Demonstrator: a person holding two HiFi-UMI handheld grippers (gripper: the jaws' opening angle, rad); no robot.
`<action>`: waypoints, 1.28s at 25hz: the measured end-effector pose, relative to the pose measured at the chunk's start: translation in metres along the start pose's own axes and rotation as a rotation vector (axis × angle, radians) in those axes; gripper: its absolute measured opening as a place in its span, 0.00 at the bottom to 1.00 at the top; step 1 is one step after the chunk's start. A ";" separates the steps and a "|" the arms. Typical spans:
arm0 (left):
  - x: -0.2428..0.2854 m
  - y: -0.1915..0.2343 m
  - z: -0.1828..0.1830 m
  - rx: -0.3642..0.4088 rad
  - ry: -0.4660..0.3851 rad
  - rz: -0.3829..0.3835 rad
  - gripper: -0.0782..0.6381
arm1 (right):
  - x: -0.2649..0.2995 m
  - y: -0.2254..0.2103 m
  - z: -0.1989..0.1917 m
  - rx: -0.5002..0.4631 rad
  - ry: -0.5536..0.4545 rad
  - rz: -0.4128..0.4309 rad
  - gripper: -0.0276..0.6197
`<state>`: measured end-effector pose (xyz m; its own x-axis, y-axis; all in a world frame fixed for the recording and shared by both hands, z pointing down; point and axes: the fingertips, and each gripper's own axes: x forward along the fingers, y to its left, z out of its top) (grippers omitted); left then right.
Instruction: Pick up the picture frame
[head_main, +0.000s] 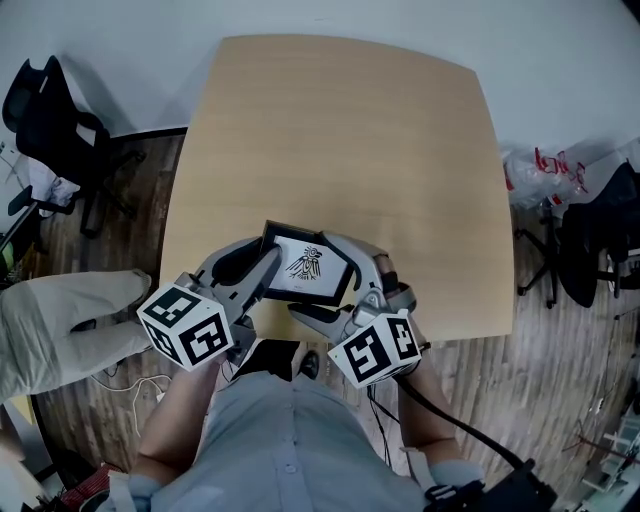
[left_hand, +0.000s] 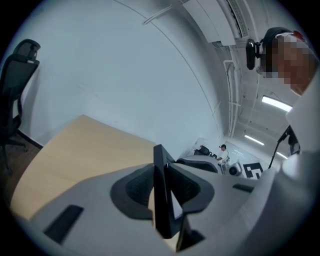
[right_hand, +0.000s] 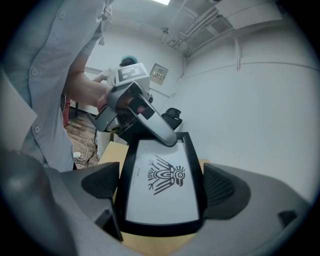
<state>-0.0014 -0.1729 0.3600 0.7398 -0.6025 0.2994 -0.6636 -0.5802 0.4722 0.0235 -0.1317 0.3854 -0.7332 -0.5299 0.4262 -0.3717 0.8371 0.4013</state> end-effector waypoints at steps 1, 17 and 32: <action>-0.001 -0.001 0.001 0.000 -0.004 0.000 0.23 | 0.000 0.000 0.000 -0.001 -0.001 -0.007 0.86; 0.000 -0.010 0.012 -0.014 -0.037 -0.008 0.22 | 0.001 -0.005 -0.001 -0.003 -0.011 -0.067 0.86; -0.002 -0.012 0.023 -0.052 -0.077 -0.017 0.21 | 0.001 -0.011 0.004 -0.011 -0.027 -0.102 0.86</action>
<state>0.0025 -0.1774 0.3352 0.7391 -0.6341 0.2271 -0.6426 -0.5627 0.5200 0.0248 -0.1410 0.3782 -0.7070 -0.6081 0.3610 -0.4388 0.7776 0.4504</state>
